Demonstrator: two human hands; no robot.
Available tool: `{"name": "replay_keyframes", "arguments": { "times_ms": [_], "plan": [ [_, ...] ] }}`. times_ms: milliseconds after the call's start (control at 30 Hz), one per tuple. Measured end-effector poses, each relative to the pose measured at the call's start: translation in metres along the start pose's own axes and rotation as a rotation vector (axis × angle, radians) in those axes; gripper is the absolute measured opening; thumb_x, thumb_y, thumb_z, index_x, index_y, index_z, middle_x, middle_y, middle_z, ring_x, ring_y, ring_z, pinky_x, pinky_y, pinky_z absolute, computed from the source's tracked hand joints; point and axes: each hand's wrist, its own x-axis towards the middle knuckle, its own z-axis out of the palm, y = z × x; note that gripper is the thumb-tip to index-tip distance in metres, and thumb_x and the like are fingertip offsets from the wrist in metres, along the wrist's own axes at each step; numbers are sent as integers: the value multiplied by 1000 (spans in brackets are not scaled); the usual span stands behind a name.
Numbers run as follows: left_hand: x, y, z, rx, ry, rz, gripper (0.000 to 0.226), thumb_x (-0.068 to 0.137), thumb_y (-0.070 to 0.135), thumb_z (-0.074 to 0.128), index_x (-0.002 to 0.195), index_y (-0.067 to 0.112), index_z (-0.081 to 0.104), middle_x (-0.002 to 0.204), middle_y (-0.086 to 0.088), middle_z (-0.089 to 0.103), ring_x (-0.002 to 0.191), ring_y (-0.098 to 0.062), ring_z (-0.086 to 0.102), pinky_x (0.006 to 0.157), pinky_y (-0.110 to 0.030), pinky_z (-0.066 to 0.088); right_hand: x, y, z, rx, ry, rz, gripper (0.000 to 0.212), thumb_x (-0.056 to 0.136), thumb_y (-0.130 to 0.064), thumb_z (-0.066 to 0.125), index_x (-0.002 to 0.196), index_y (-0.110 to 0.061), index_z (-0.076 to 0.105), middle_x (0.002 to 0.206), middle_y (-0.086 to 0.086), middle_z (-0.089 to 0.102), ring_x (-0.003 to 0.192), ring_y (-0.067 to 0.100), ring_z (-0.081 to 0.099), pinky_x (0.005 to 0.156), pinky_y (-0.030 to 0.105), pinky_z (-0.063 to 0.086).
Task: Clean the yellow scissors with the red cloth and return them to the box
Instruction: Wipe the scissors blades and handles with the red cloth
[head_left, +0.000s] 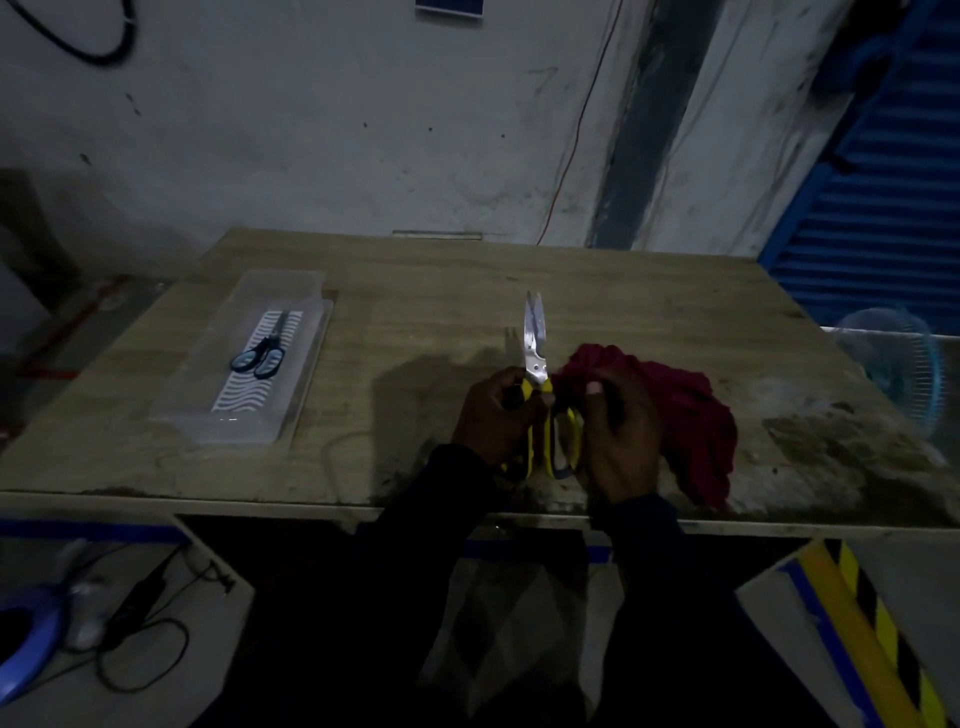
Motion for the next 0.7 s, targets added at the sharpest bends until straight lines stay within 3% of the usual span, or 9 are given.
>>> {"name": "replay_keyframes", "arguments": {
  "times_ms": [100,167,233,267,367,500,600,633,700],
  "plan": [
    [-3,5,1,-91,20,-20,21,79,-1,75,84,19,71,73,5,73,69,-6,67,68,-20,52,-13,-5,12,176,-344,48,27,95,-27,58,119,-18,65,117,-2,68,110,10,63,97,34,51],
    [-5,7,0,-162,38,-58,16,77,-3,75,84,10,71,72,0,74,68,-13,68,68,-25,54,-10,-5,12,262,-349,149,24,91,-23,60,113,-24,69,109,10,72,95,21,68,86,38,54],
    [-8,7,-4,-241,41,-86,16,76,0,77,91,4,73,79,-12,73,75,-22,68,74,-34,54,-9,-5,10,341,-356,196,25,93,-12,60,108,-30,70,98,21,71,79,36,67,71,33,52],
    [-9,7,-7,-268,33,-104,18,76,4,78,94,4,74,83,-17,72,80,-26,67,76,-38,52,-9,-4,9,346,-367,173,31,94,-7,58,108,-32,70,98,15,73,84,36,68,74,32,52],
    [-12,8,-15,-325,-1,-187,20,79,11,77,99,7,76,89,-21,68,85,-31,59,74,-37,48,-12,-2,8,335,-396,66,41,93,-1,58,107,-38,70,106,-14,73,106,11,67,95,30,50],
    [-15,21,-17,-355,-22,-288,13,86,16,70,94,7,76,80,-17,67,73,-28,59,65,-31,46,-8,-5,8,339,-388,93,46,93,-1,57,103,-44,70,103,-23,72,105,3,66,94,24,49],
    [-20,39,-15,-608,-152,-476,25,81,30,64,92,11,75,82,-10,69,74,-25,63,71,-32,49,-7,-10,8,539,-413,340,32,97,-8,52,106,-31,74,105,1,75,98,21,68,88,44,53],
    [-20,43,-16,-596,-159,-471,27,80,32,63,92,13,77,86,-9,71,77,-24,65,73,-31,52,-6,-15,9,685,-431,482,29,99,-13,50,105,-25,75,104,8,74,94,26,68,85,46,53],
    [-18,54,-15,-323,-97,-309,21,88,29,61,96,20,78,85,0,73,69,-14,65,61,-24,51,-9,-31,11,997,-489,790,29,99,-28,48,101,-19,74,95,9,71,82,25,67,75,38,53]
  ]
}}
